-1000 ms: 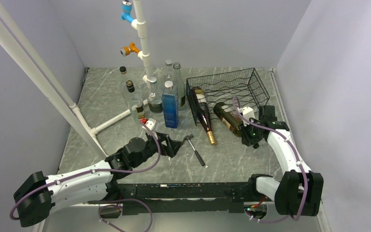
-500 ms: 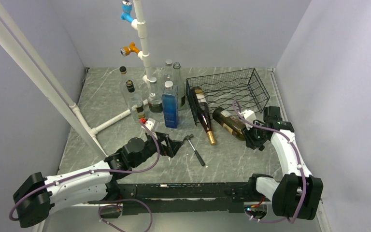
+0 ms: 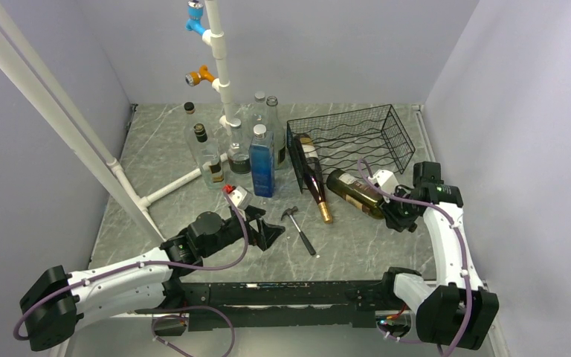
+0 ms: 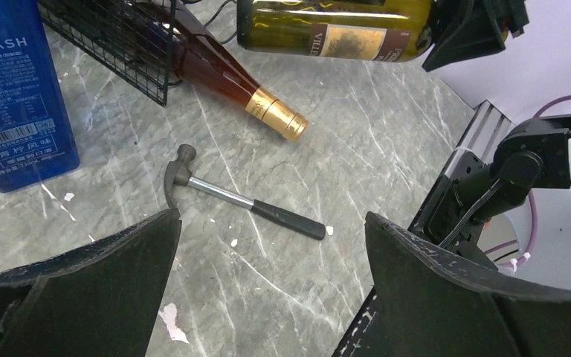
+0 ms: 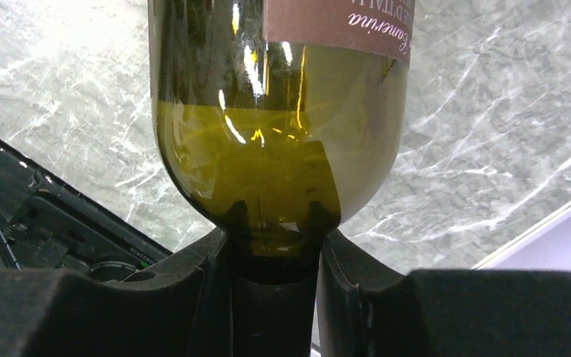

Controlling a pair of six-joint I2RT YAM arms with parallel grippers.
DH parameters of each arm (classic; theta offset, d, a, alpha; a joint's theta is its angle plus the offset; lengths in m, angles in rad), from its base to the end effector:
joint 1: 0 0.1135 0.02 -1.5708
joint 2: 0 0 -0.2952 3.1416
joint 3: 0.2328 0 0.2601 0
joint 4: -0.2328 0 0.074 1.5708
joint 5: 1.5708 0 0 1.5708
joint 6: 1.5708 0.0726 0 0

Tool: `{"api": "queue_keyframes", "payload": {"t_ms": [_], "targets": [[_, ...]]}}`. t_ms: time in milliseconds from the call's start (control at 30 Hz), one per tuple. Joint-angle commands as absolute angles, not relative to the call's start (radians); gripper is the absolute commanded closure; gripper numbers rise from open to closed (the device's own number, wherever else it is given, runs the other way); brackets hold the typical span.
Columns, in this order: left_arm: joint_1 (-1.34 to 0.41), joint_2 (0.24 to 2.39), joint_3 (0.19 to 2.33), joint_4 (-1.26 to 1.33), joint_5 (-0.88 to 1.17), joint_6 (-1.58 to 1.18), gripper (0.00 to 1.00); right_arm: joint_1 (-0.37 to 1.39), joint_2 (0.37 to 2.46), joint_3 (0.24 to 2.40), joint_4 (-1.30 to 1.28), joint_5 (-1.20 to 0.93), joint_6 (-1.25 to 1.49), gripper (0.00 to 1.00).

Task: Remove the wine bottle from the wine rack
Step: Pick up the wine bottle from the wine rack.

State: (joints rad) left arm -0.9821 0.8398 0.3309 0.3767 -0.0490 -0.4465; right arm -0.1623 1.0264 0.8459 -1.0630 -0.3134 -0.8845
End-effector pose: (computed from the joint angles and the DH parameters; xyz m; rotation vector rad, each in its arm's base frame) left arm 0.1242 -0.1797 0.2431 0.4418 1.7568 -1.0056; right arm 0.1742 -0.0058 0.2442 -1.0200 2.5015 0.1467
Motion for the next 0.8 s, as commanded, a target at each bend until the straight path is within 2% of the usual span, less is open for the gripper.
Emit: {"api": "queue_keyframes", "payload": {"t_ms": [0, 767], "targets": [[-0.979, 0.829, 0.368, 0.408, 0.001, -0.411, 0.01, -0.169, 0.985, 0.957, -1.075, -0.365, -0.963, 1.00], [-0.977, 0.798, 0.451, 0.321, 0.115, -0.410, 0.01, -0.161, 0.989, 1.084, -1.307, -0.506, -1.254, 1.00]]}}
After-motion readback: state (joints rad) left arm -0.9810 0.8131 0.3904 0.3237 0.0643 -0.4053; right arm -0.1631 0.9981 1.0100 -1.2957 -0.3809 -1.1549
